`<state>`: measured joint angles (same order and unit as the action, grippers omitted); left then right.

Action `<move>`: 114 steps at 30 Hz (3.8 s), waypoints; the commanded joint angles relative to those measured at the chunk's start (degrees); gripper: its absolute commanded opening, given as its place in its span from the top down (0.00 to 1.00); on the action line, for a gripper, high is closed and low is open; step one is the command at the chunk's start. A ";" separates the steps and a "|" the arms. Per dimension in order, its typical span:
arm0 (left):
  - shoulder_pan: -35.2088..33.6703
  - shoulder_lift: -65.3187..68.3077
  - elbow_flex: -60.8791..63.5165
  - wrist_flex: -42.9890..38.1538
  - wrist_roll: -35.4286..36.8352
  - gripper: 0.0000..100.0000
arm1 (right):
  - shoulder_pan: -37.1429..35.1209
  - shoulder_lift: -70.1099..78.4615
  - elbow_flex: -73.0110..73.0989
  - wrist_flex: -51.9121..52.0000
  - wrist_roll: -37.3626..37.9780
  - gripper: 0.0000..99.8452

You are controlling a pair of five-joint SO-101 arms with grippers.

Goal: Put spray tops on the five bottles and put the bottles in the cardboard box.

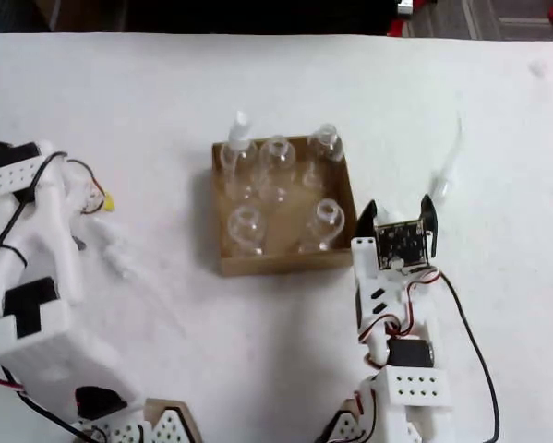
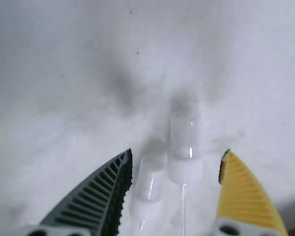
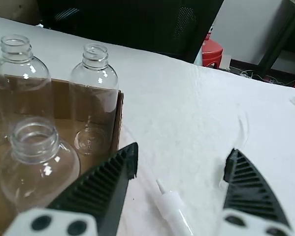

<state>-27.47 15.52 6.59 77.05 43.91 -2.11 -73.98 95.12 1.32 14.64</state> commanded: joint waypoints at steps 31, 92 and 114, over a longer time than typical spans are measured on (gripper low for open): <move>2.95 2.68 -4.48 2.81 1.23 0.77 | -0.57 -0.31 -0.09 -1.01 0.79 0.74; 42.51 -35.12 -36.40 -1.76 -22.86 0.98 | 0.57 -0.31 -0.26 -1.36 0.79 0.74; 49.98 -25.01 -6.24 -60.40 -41.32 0.98 | 2.42 -0.31 -0.44 -1.45 0.79 0.74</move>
<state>23.87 -10.86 -1.05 23.78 2.86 -0.18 -73.98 95.12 1.32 14.64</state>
